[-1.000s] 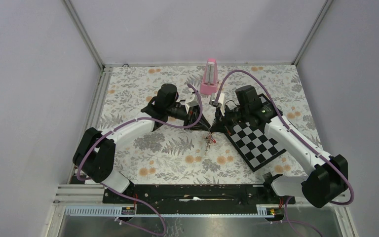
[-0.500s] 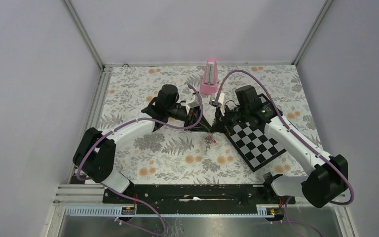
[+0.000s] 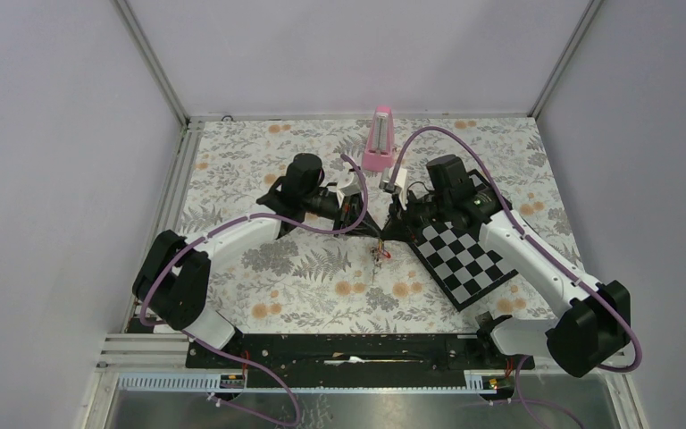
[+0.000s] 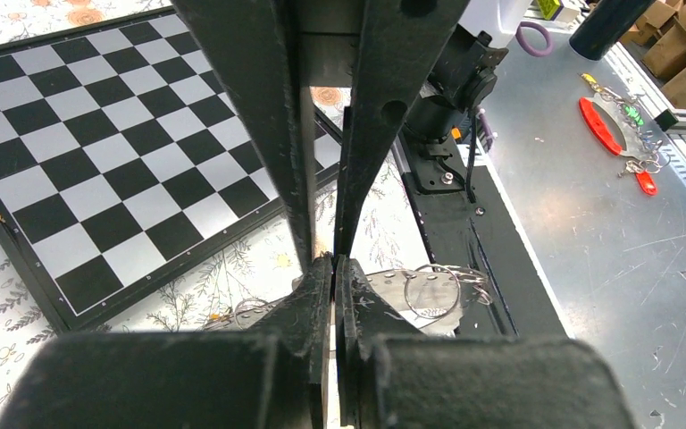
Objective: Put the keys on the keyring
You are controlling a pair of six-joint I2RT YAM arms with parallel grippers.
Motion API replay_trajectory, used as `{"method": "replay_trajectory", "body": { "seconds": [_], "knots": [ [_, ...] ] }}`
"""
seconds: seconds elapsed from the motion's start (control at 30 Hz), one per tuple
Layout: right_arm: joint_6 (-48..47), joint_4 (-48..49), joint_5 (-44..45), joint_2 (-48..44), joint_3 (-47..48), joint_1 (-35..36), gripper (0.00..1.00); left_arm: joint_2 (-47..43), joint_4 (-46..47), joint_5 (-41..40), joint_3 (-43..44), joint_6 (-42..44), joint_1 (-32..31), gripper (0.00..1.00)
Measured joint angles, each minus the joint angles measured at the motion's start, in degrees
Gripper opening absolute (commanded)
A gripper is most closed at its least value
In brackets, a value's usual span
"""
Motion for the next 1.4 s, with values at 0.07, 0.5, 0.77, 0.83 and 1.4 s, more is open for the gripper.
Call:
{"method": "replay_trajectory", "body": {
  "seconds": [0.07,0.5,0.77,0.83,1.4],
  "knots": [
    [0.13,0.48,0.55,-0.37,-0.26,-0.13,0.30,0.00,0.04,0.04,-0.15,-0.11,0.00,0.00],
    [-0.02,3.96,-1.49,-4.35,-2.80,-2.19,0.35,0.00,18.71,2.38,-5.90,-16.65,0.11,0.00],
    [-1.55,4.00,-4.04,-4.35,-3.72,-2.32,0.35,0.00,24.09,3.67,-5.97,-21.51,0.15,0.00],
    [-1.70,4.00,-4.04,-4.37,-3.72,-2.32,0.34,0.00,24.52,3.72,-5.97,-21.90,0.17,0.00],
    [-6.43,-2.54,-2.60,-7.67,-3.21,-3.06,0.43,0.00,20.70,4.13,-5.46,-17.42,2.56,0.00]
  ]
}}
